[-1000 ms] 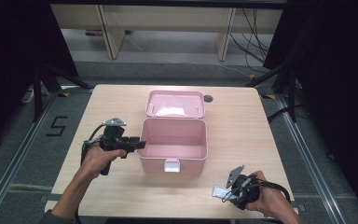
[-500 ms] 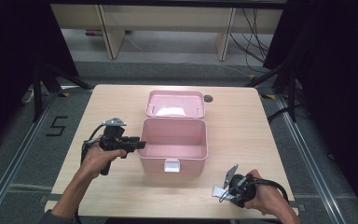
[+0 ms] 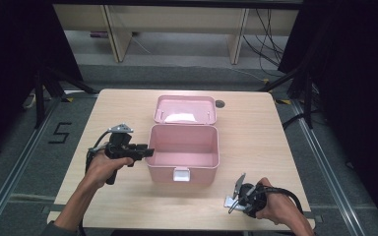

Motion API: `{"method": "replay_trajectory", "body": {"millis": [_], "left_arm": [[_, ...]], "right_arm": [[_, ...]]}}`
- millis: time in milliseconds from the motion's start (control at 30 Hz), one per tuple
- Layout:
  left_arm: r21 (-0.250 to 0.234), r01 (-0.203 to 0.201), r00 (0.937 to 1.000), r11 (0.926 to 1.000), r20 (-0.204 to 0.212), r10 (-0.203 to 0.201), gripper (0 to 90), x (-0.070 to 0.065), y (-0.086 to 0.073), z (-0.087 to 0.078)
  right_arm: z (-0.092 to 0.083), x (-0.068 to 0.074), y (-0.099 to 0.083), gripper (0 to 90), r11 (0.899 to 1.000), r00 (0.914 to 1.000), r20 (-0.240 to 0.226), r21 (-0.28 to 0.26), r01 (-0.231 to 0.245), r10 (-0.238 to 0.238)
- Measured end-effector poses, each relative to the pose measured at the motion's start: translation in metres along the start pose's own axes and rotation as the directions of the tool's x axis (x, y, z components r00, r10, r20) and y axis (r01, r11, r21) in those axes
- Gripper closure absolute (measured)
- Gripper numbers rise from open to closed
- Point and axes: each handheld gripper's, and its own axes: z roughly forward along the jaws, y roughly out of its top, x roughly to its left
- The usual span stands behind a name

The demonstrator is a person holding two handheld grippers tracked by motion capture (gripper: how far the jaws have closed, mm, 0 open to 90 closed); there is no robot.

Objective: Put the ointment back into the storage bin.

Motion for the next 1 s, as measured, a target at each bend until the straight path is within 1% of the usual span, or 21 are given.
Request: {"method": "replay_trajectory", "body": {"millis": [67, 100, 167, 267, 300, 333, 367, 400, 433, 500, 600, 633, 667, 700, 767, 833, 1000], "left_arm": [[0.0, -0.002, 1.0, 1.0, -0.001, 0.002, 61.9, 0.0, 0.0, 0.0], [-0.001, -0.002, 1.0, 1.0, -0.001, 0.002, 61.9, 0.0, 0.0, 0.0], [-0.001, 0.0, 1.0, 1.0, 0.001, 0.0, 61.8, 0.0, 0.0, 0.0], [-0.001, -0.002, 1.0, 1.0, 0.0, 0.002, 61.8, 0.0, 0.0, 0.0], [-0.001, 0.0, 1.0, 1.0, 0.001, 0.0, 61.8, 0.0, 0.0, 0.0], [-0.001, 0.001, 1.0, 1.0, 0.002, -0.001, 61.8, 0.0, 0.0, 0.0], [-0.001, 0.0, 1.0, 1.0, 0.001, 0.0, 61.8, 0.0, 0.0, 0.0], [-0.001, -0.001, 1.0, 1.0, 0.0, 0.001, 61.8, 0.0, 0.0, 0.0], [-0.001, -0.001, 1.0, 1.0, 0.0, 0.001, 61.8, 0.0, 0.0, 0.0], [-0.001, 0.002, 1.0, 1.0, 0.003, -0.002, 61.8, 0.0, 0.0, 0.0], [-0.002, 0.001, 1.0, 1.0, 0.002, -0.001, 61.8, 0.0, 0.0, 0.0], [-0.002, 0.002, 1.0, 1.0, 0.003, -0.002, 61.7, 0.0, 0.0, 0.0], [0.0, 0.002, 1.0, 1.0, 0.002, -0.002, 61.8, 0.0, 0.0, 0.0], [-0.007, 0.003, 1.0, 1.0, -0.002, -0.003, 61.7, 0.0, 0.0, 0.0], [-0.002, 0.002, 1.0, 1.0, 0.003, -0.002, 61.7, 0.0, 0.0, 0.0], [-0.008, 0.004, 1.0, 1.0, -0.003, -0.004, 61.7, 0.0, 0.0, 0.0], [-0.002, 0.002, 1.0, 1.0, 0.002, -0.002, 61.7, 0.0, 0.0, 0.0]], "right_arm": [[0.0, 0.001, 0.0, 68.1, 1.0, 1.0, -0.009, 0.001, 0.0, 0.0], [0.0, 0.002, 0.001, 68.2, 1.0, 1.0, -0.004, 0.004, -0.008, 0.008], [0.0, 0.001, 0.002, 68.4, 1.0, 1.0, 0.0, 0.011, 0.002, -0.002], [-0.001, 0.001, 0.001, 69.2, 1.0, 1.0, 0.0, 0.01, 0.002, -0.002], [-0.001, 0.002, 0.001, 69.9, 1.0, 0.9999, 0.0, 0.012, -0.013, 0.013], [-0.003, 0.002, 0.001, 70.0, 1.0, 1.0, 0.0, 0.004, -0.003, 0.003], [-0.003, 0.005, 0.002, 70.1, 0.999, 0.9993, -0.008, -0.008, -0.037, 0.037], [-0.004, 0.004, 0.002, 70.1, 1.0, 0.9996, -0.012, -0.015, -0.026, 0.026], [-0.004, 0.005, 0.001, 70.2, 0.999, 0.9995, -0.01, -0.015, -0.03, 0.03], [-0.003, 0.005, 0.001, 70.2, 1.0, 0.9998, -0.006, -0.015, -0.019, 0.019], [-0.004, 0.003, 0.001, 70.2, 1.0, 0.9998, -0.007, -0.02, -0.019, 0.018], [-0.005, 0.003, 0.0, 70.3, 0.999, 0.9998, 0.005, -0.032, -0.021, 0.022], [-0.006, 0.003, 0.0, 70.2, 0.999, 0.9996, 0.005, -0.032, -0.028, 0.028], [-0.007, 0.002, 0.001, 70.3, 0.999, 0.9999, 0.009, -0.045, -0.009, 0.01], [-0.01, 0.004, 0.0, 70.3, 0.998, 0.9997, 0.007, -0.05, -0.025, 0.025], [-0.012, 0.003, 0.0, 70.3, 0.998, 0.9996, 0.009, -0.058, -0.025, 0.025], [-0.02, 0.001, -0.002, 70.3, 0.996, 0.9995, 0.013, -0.081, -0.028, 0.029]]}}
